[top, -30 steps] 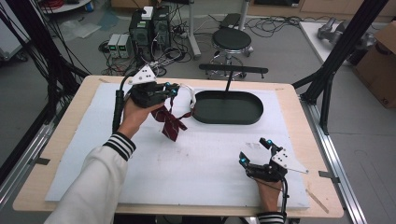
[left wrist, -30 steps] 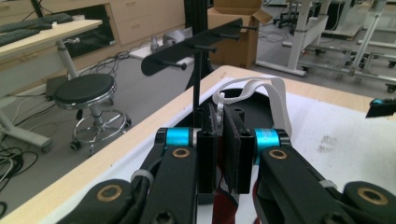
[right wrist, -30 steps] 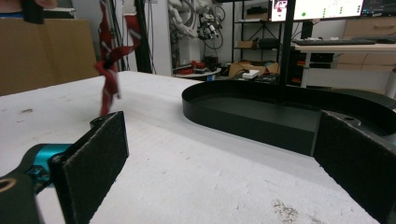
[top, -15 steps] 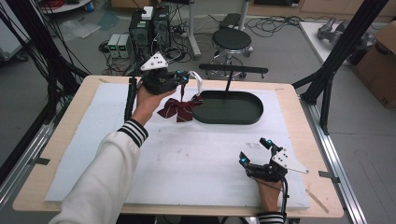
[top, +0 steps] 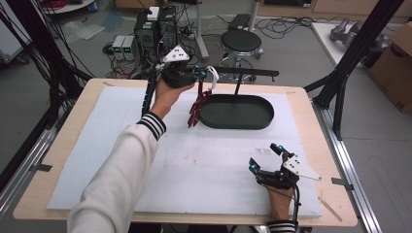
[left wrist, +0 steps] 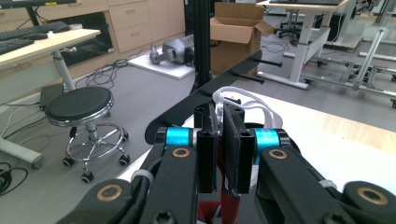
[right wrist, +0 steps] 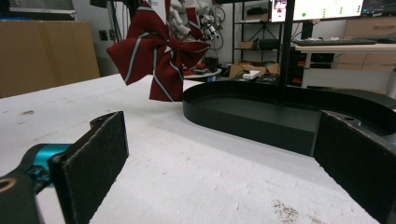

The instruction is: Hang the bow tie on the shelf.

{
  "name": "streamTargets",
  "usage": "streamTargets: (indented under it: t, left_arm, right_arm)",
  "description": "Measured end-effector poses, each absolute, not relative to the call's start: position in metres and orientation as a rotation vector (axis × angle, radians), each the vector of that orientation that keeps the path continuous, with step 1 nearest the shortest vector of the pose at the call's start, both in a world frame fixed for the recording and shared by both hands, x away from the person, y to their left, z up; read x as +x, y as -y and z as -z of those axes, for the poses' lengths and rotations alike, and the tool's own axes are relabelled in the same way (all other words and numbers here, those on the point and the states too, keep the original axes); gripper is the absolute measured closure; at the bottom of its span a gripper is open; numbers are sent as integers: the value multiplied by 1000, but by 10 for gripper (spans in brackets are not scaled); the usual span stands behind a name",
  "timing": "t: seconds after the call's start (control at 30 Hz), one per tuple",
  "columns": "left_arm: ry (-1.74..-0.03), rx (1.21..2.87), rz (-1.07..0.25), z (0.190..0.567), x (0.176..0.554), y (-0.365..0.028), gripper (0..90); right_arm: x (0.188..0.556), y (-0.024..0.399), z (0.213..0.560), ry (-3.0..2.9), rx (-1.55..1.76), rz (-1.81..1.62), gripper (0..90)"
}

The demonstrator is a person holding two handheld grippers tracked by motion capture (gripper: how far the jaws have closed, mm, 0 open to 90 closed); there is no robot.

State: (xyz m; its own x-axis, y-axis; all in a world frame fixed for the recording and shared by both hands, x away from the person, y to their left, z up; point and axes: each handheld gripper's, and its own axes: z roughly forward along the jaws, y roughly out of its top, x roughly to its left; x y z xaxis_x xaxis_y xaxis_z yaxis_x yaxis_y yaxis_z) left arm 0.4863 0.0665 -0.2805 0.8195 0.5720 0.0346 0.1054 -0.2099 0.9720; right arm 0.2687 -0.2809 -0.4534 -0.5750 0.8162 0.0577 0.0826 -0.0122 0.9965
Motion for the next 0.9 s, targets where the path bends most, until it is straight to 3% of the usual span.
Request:
streamTargets:
  t: [0.9]
  left_arm:
    - [-564, 1754, -472, 286, 523, -43, 838]
  right_arm:
    - [269, 281, 453, -1694, 939, -1644, 29]
